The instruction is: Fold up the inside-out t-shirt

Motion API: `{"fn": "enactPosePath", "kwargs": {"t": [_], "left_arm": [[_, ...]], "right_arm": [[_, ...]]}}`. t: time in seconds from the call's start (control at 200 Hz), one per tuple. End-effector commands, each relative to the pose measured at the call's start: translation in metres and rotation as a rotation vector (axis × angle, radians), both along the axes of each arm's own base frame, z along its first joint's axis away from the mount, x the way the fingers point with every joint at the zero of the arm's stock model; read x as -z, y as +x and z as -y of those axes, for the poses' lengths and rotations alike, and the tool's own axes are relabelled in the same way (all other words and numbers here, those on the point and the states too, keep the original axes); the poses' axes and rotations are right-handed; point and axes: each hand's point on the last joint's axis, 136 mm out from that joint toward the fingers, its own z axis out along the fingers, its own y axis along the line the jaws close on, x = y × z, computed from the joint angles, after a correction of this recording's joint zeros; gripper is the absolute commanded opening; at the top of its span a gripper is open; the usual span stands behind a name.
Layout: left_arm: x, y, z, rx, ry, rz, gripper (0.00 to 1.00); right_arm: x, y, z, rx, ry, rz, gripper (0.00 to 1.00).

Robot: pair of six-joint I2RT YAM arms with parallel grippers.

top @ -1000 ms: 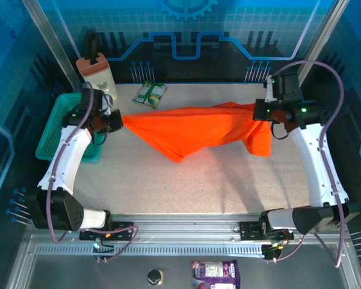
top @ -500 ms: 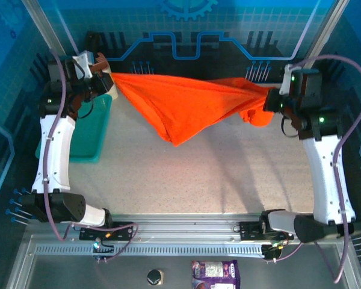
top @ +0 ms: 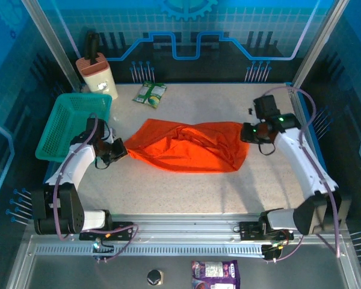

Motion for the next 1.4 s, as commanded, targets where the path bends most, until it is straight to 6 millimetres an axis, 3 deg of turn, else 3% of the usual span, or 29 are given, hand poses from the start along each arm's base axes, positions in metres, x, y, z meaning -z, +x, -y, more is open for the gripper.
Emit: {"fn": "enactPosePath", "kwargs": {"t": [0.0, 0.15, 0.295, 0.51, 0.59, 0.645, 0.71, 0.78, 0.926, 1.131, 1.276, 1.396], "left_arm": [[-0.006, 0.012, 0.0, -0.005, 0.027, 0.032, 0.0], [-0.003, 0.013, 0.002, -0.006, 0.022, 0.031, 0.0], [-0.003, 0.014, 0.001, -0.008, 0.027, 0.036, 0.0], [-0.005, 0.014, -0.003, -0.026, 0.044, 0.05, 0.0], [-0.008, 0.015, -0.004, -0.033, 0.051, 0.058, 0.0], [-0.01, 0.015, -0.005, -0.035, 0.057, 0.061, 0.0], [-0.013, 0.016, -0.007, -0.04, 0.07, 0.069, 0.0], [-0.018, 0.018, -0.011, -0.05, 0.088, 0.088, 0.0], [-0.026, 0.024, -0.019, -0.09, 0.118, 0.132, 0.0], [-0.041, 0.032, -0.026, -0.12, 0.128, 0.177, 0.0], [-0.043, 0.034, -0.028, -0.122, 0.129, 0.177, 0.0], [-0.038, 0.036, -0.024, -0.105, 0.105, 0.154, 0.0]], "right_arm": [[0.005, 0.019, -0.043, -0.144, -0.008, -0.019, 0.29], [0.039, 0.037, -0.086, -0.257, -0.037, -0.102, 0.3], [0.079, 0.055, -0.098, -0.238, -0.058, -0.18, 0.32], [0.122, 0.078, -0.107, -0.197, -0.09, -0.202, 0.51], [0.131, 0.087, -0.105, -0.197, -0.123, -0.2, 0.48], [0.134, 0.091, -0.103, -0.194, -0.144, -0.207, 0.35], [0.125, 0.095, -0.098, -0.185, -0.17, -0.175, 0.13], [0.1, 0.099, -0.092, -0.171, -0.175, -0.111, 0.0], [0.024, 0.1, -0.077, -0.145, -0.14, 0.031, 0.0], [-0.066, 0.076, -0.057, -0.15, -0.077, 0.155, 0.0], [-0.089, 0.068, -0.041, -0.132, -0.074, 0.188, 0.0], [-0.073, 0.084, -0.022, -0.087, -0.036, 0.169, 0.0]]}}
